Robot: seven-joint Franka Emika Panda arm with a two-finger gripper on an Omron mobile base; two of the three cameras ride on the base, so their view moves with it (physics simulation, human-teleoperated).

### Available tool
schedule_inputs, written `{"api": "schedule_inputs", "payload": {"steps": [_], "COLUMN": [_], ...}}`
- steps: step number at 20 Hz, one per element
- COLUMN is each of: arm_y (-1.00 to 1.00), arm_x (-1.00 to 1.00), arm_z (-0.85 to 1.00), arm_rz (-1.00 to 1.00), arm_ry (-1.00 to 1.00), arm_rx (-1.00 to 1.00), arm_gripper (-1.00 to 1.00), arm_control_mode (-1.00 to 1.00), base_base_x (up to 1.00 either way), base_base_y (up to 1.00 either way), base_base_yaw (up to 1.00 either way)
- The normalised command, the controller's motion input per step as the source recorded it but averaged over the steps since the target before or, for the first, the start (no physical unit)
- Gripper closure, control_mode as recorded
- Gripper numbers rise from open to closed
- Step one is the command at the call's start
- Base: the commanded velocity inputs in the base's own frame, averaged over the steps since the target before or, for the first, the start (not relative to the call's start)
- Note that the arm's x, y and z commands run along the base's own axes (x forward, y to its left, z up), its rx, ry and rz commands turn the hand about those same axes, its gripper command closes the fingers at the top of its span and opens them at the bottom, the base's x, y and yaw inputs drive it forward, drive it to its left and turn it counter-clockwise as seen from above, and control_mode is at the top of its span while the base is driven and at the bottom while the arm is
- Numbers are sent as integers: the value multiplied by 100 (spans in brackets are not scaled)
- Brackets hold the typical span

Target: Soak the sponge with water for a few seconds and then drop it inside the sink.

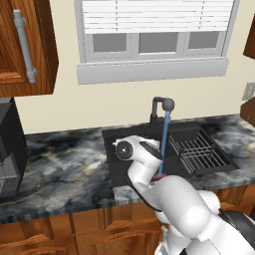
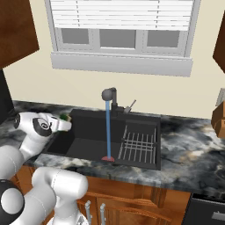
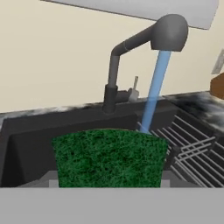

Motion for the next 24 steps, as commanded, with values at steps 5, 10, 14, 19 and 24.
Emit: {"api": "schedule_inputs", "payload": {"steps": [5, 10, 14, 19, 24], "arm_y": [-18, -15, -17, -18, -18], "arm_x": [0, 0, 0, 0, -2], "arm_z": [1, 12, 1, 0, 0], "arm_rz": [-12, -13, -15, -15, -14], "arm_ry": [0, 0, 0, -1, -3], "arm_rx": [5, 5, 2, 2, 5], "arm_gripper": [100, 100, 100, 100, 100], "arm_control_mode": [-100, -100, -100, -100, -100], "base_base_x": [0, 0, 0, 0, 0], "base_base_y": [0, 0, 0, 0, 0], "base_base_yaw": [0, 0, 0, 0, 0]}}
